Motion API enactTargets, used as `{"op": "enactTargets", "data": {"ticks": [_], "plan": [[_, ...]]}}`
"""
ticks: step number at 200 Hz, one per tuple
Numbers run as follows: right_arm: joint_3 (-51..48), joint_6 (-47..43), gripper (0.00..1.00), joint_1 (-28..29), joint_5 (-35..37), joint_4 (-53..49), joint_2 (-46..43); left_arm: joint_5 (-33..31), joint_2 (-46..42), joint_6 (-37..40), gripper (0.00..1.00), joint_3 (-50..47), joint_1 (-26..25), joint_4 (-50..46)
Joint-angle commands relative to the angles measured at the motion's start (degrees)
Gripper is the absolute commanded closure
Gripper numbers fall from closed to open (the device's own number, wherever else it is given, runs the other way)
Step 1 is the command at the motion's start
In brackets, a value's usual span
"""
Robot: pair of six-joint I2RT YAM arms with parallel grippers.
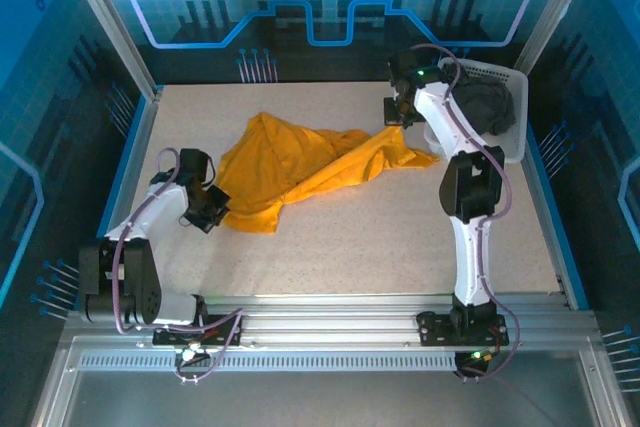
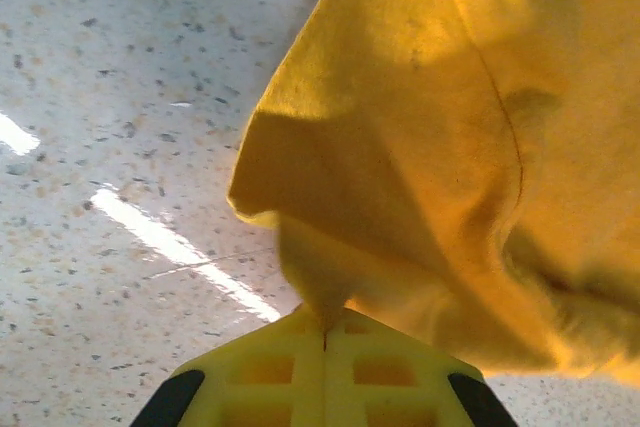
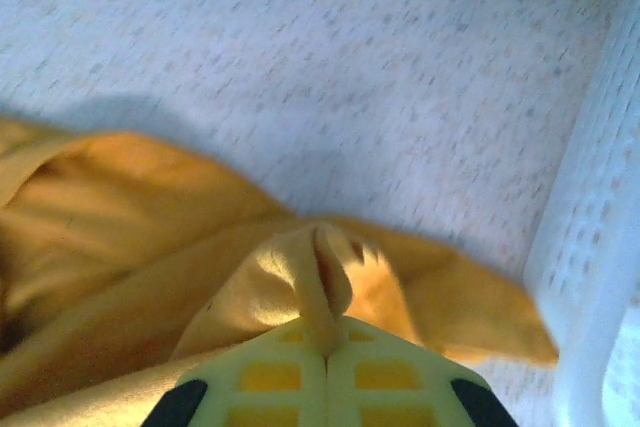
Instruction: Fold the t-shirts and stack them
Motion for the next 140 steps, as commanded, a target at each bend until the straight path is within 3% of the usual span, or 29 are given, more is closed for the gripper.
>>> {"op": "enactTargets", "data": {"ticks": [1, 19, 57, 92, 140], "plan": [[4.6, 0.3, 1.00, -3.1, 3.5, -8.9, 7.2, 2.3, 0.9, -2.1, 1.00, 2.6, -1.3, 1.3], [4.1, 1.8, 1.00, -5.2, 6.5, -10.2, 7.0, 3.3, 1.2, -3.1, 1.00, 3.1, -2.5, 1.9], [-10.2, 4.6, 1.00, -9.1, 9.2, -4.9, -3.0, 4.6, 1.3, -4.9, 1.00, 2.9, -5.6, 3.3], [-17.3, 6.1, 1.00, -10.5, 10.1, -3.3, -7.7, 4.8, 1.5, -5.2, 1.00, 2.4, -6.7, 3.8], [-21.2, 6.3, 1.00, -6.6, 3.2, -0.7, -15.9, 4.9, 0.3, -5.7, 1.00, 3.7, -6.7, 3.3]]}}
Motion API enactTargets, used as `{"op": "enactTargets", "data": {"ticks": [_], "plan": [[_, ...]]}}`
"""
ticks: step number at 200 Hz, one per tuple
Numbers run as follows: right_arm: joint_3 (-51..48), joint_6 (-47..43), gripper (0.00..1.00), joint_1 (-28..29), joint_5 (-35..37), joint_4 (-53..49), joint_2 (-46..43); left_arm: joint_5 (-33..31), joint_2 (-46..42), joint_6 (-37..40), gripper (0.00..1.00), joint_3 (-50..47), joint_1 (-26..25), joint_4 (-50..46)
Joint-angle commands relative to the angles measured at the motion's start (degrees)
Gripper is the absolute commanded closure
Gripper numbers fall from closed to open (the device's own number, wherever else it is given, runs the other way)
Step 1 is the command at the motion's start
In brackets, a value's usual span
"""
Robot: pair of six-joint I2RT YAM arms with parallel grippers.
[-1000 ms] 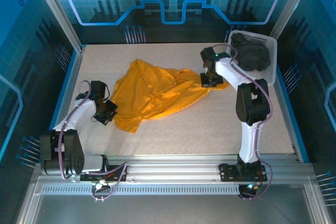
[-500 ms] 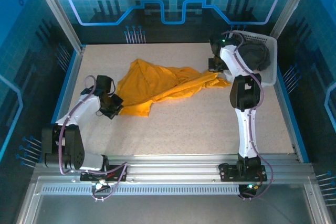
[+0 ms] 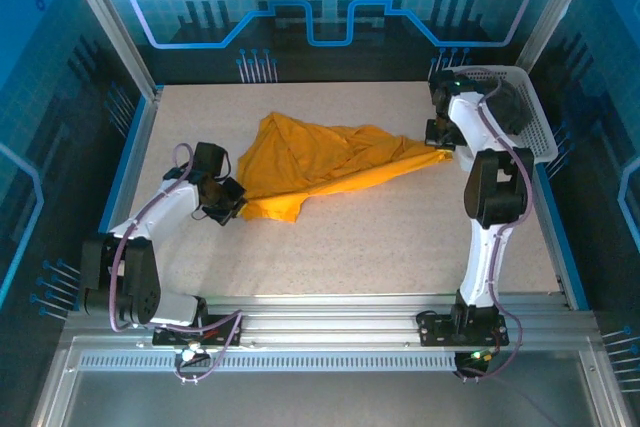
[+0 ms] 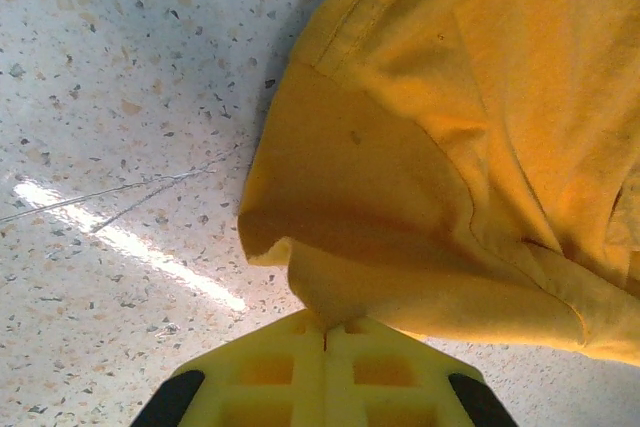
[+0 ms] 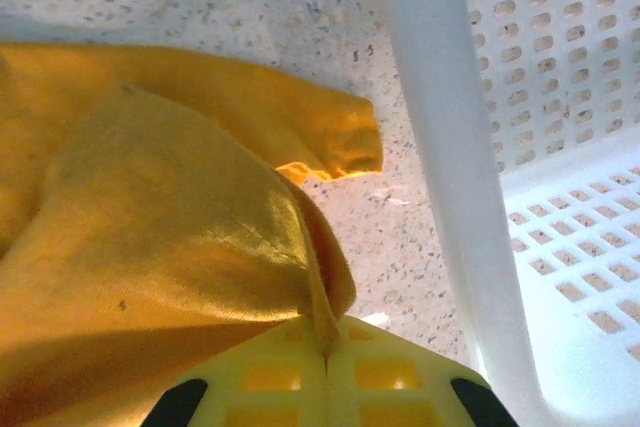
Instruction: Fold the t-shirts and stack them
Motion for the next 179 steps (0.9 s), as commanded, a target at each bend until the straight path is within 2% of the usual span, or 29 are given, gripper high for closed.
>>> {"op": "enactTargets", "data": {"ticks": [1, 45, 79, 105, 148, 179], "plan": [[-0.9, 1.4, 1.00, 3.1, -3.7, 1.2, -5.6, 0.8, -0.8, -1.6, 1.00, 1.9, -0.2, -0.6], [-0.6, 8.0, 1.00, 7.0, -15.2, -1.3, -14.1, -1.2, -6.6, -6.0, 1.00, 9.6, -0.2, 0.0], [6.3, 10.8, 1.00, 7.0, -20.1, -2.0, -19.1, -9.7, -12.7, -8.7, 1.00, 19.5, -0.2, 2.5], [11.1, 11.3, 1.00, 7.0, -21.2, -0.2, -23.6, -15.2, -17.0, -8.2, 1.00, 26.1, -0.2, 6.7], [1.8, 14.0, 1.00, 6.6, -24.9, 13.9, -40.3, -22.0, -23.6, -2.7, 1.00, 38.1, -0.1, 7.5], [-4.1, 16.7, 1.00, 6.3, -26.5, 21.9, -51.2, -23.9, -23.2, 0.9, 1.00, 50.1, -0.1, 5.6]]}}
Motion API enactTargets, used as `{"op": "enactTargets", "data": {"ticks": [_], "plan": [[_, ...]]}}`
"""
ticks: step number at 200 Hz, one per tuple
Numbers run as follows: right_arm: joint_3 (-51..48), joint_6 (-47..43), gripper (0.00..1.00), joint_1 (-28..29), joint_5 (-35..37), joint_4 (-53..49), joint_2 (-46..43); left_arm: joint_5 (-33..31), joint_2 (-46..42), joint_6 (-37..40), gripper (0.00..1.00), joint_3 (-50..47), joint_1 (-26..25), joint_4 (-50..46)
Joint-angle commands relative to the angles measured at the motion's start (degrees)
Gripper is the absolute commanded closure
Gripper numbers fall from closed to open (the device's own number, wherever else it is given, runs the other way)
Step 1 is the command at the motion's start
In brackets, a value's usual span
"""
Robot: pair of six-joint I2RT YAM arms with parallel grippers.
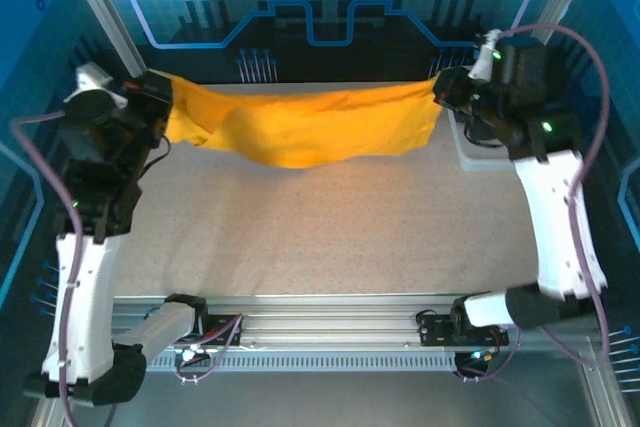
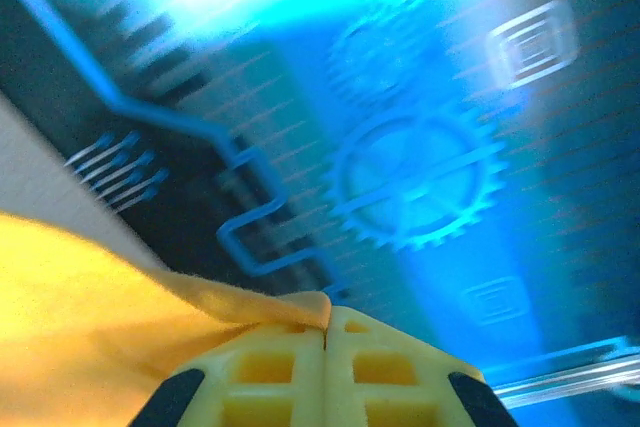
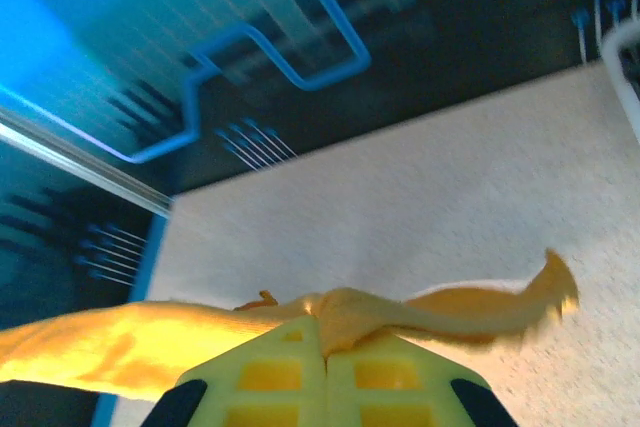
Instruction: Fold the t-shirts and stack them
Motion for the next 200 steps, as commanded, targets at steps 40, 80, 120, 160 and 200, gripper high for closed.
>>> {"op": "enactTargets", "data": {"ticks": [40, 80, 120, 160, 200], "plan": [[1.7, 7.2, 1.00, -0.8, -6.4, 8.1, -3.4, -0.7, 9.7, 5.6, 1.00, 23.7, 0.1, -7.4], [8.3, 8.5, 1.00, -1.1, -10.8, 7.3, 9.5, 11.4, 20.1, 0.3, 1.00, 24.1, 5.5, -7.3], [22.0, 10.8, 1.00, -3.1, -16.5, 6.1, 24.0, 21.8, 29.7, -1.6, 1.00, 26.0, 11.9, -3.6], [48.1, 12.5, 1.00, -5.5, -19.8, -3.1, 38.4, 28.1, 35.5, -4.7, 1.00, 36.7, 16.2, -1.7], [47.9, 13.8, 1.00, -9.6, -19.3, -3.5, 36.0, 31.6, 36.4, -9.9, 1.00, 48.5, 16.6, -2.3]]}}
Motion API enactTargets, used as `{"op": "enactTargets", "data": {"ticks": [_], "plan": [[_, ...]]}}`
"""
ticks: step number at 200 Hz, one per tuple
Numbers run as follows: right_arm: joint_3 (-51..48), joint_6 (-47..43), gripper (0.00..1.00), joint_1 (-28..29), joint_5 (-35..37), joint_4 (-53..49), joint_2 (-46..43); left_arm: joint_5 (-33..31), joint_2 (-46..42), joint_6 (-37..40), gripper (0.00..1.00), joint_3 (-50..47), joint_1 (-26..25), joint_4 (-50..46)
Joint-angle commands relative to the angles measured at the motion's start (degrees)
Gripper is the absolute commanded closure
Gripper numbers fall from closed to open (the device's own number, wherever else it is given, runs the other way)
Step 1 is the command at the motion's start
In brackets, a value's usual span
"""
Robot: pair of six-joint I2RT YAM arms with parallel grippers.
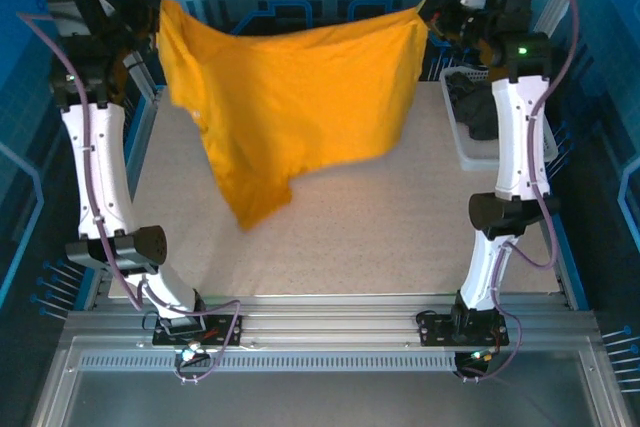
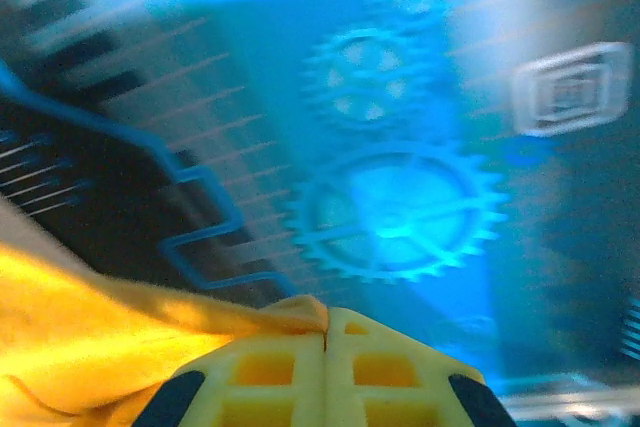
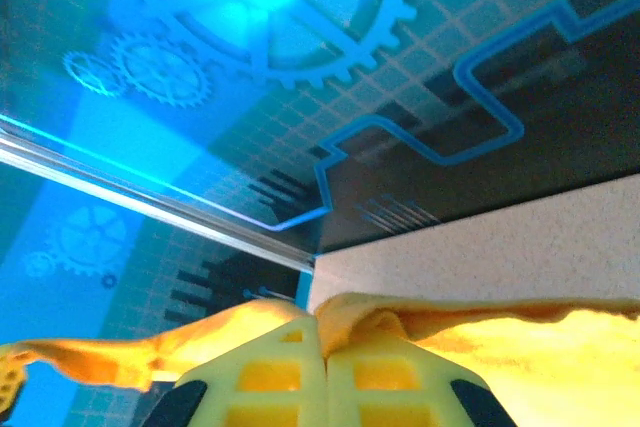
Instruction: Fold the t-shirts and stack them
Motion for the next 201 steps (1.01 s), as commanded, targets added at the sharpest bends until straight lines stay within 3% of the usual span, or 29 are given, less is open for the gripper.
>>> {"op": "enactTargets", "data": {"ticks": [1, 32, 71, 98, 108, 122, 139, 162, 201], "plan": [[-0.3, 0.8, 1.00, -2.9, -0.8, -2.4, -3.6, 4.6, -3.3, -4.1, 1.00, 6.7, 0.3, 3.1], [-19.2, -3.1, 1.00, -4.7, 4.3, -2.4, -16.0, -1.0, -15.7, -3.2, 1.00, -4.4, -2.9, -3.2], [-58.6, -2.8, 1.00, -5.5, 12.8, 2.4, -35.6, -9.1, -40.7, -8.9, 1.00, -46.5, -12.0, -11.9], [-80.7, -3.2, 0.99, -4.8, 12.4, 6.3, -41.1, -8.4, -53.1, -13.9, 1.00, -73.2, -15.6, -11.8], [-86.1, -4.0, 0.82, -4.8, 12.0, 6.5, -40.4, -7.9, -55.1, -14.1, 0.81, -80.2, -16.0, -11.2], [-90.1, -5.1, 0.59, -5.0, 13.6, 4.4, -37.9, -6.7, -55.6, -14.5, 0.60, -86.6, -16.0, -11.2], [-91.8, -6.4, 0.48, -5.1, 17.4, 3.2, -36.5, -8.0, -54.2, -12.4, 0.47, -88.9, -16.0, -12.3], [-90.4, -8.6, 0.44, -3.9, 21.5, 2.7, -35.8, -9.6, -50.2, -9.1, 0.48, -88.0, -16.0, -12.6], [-88.7, -12.6, 0.47, 0.4, 25.3, 1.6, -32.7, -10.4, -41.1, -4.0, 0.58, -87.4, -16.0, -9.3]]}}
